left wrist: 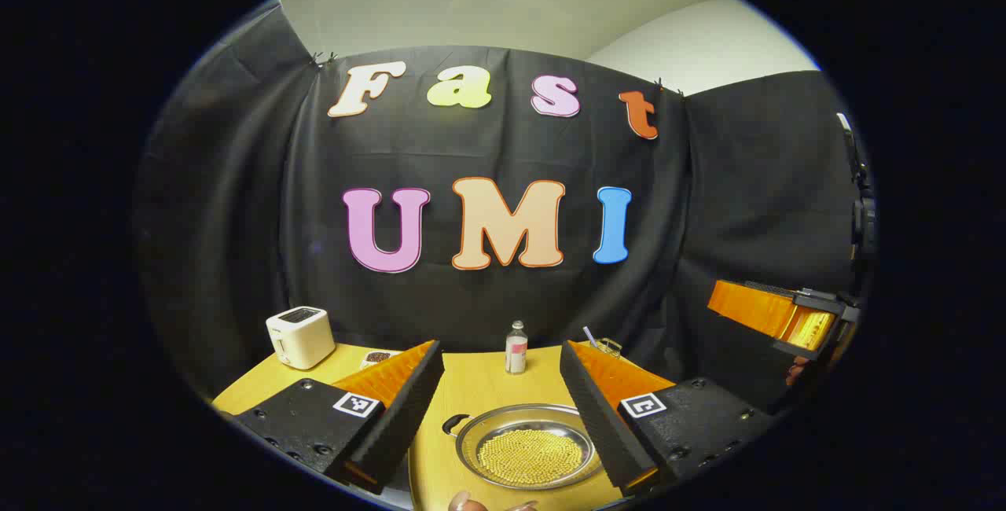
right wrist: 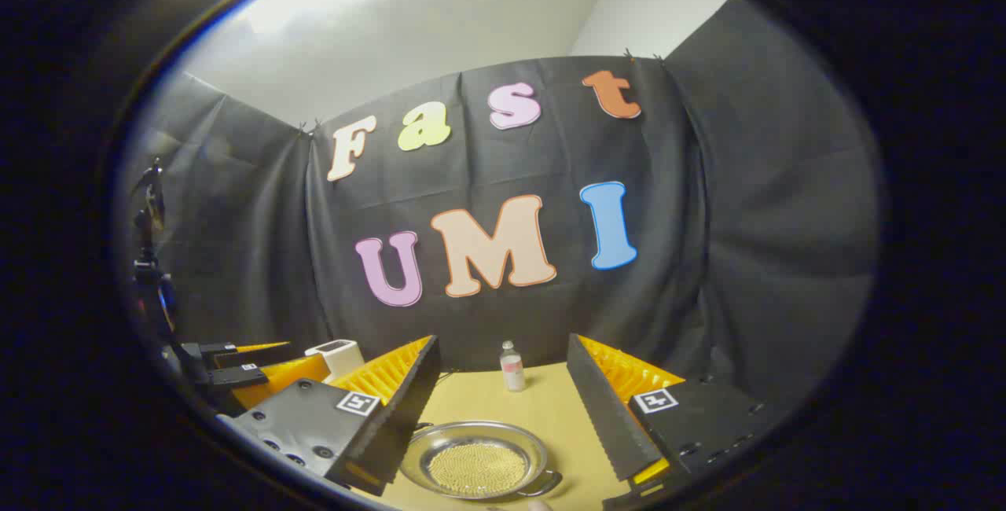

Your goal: First push the handle of the pot to place it horizontally, then grasp the pot with both hands and set it on the induction cooktop.

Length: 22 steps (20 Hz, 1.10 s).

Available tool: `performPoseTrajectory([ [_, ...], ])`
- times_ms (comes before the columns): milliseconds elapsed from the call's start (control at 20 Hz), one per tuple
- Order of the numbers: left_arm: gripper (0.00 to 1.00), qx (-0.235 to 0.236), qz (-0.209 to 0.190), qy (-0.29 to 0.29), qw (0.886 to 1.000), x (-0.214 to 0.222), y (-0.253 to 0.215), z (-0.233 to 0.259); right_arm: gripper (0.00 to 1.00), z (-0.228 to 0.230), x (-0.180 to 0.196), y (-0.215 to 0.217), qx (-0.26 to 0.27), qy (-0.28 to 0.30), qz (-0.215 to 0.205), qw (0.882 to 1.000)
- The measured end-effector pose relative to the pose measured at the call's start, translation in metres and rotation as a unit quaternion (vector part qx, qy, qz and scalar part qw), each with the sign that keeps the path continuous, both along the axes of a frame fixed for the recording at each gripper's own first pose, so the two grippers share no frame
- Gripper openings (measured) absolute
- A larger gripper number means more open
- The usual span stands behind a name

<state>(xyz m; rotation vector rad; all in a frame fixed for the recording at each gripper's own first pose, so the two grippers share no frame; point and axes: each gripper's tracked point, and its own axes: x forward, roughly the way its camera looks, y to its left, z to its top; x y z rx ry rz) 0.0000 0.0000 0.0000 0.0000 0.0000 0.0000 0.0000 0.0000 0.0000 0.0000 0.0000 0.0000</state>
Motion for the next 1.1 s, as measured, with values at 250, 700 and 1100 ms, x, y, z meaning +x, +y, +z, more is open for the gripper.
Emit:
performPoseTrajectory([
  [250, 0.96, -0.018, 0.003, 0.015, 1.000, 0.000, -0.003, -0.008, 0.93, -0.004, -0.002, 0.000, -0.027, 0.006, 0.004, 1.000],
  [700, 0.96, -0.007, 0.014, 0.020, 1.000, 0.000, -0.004, -0.012, 0.93, -0.016, 0.001, 0.004, -0.056, 0.023, 0.025, 0.998],
  [1100, 0.93, -0.009, 0.010, 0.029, 0.999, -0.001, -0.003, -0.018, 0.93, -0.024, -0.003, 0.000, -0.065, 0.036, 0.019, 0.997],
])
